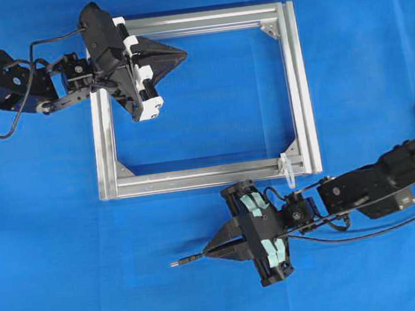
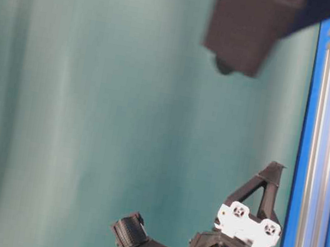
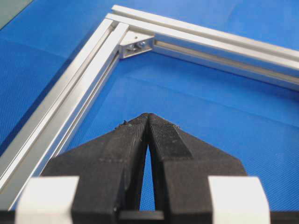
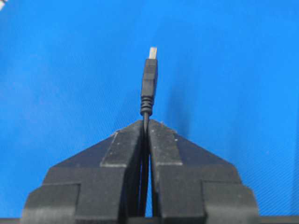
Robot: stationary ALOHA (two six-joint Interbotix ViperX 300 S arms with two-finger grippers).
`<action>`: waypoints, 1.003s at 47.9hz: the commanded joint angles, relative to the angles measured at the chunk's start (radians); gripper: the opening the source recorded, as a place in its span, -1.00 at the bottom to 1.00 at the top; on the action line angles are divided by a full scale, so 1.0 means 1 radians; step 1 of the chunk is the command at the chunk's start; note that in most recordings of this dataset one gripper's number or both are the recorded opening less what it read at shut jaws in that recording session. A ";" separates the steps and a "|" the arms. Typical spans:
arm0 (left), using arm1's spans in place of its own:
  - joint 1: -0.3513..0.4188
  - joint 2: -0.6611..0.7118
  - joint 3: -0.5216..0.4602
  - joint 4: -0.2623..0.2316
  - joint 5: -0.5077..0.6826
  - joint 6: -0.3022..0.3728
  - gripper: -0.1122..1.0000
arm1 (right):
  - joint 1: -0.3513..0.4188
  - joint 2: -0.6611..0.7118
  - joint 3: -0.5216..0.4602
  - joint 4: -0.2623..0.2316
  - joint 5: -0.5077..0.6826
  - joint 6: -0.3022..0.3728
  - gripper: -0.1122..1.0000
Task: Insert the wire through the string loop located on the right side.
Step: 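Close the right gripper on the cable just behind the USB plug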
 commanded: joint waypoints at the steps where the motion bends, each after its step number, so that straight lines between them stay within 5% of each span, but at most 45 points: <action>1: -0.002 -0.034 -0.008 0.003 -0.005 -0.002 -0.80 | 0.003 -0.074 -0.009 -0.002 0.035 0.002 -0.86; 13: -0.002 -0.034 -0.006 0.003 -0.005 -0.002 -0.80 | 0.003 -0.164 -0.005 -0.002 0.121 -0.008 -0.86; 48: -0.002 -0.034 -0.006 0.003 0.000 -0.003 -0.80 | 0.003 -0.164 -0.002 -0.002 0.123 -0.008 -0.86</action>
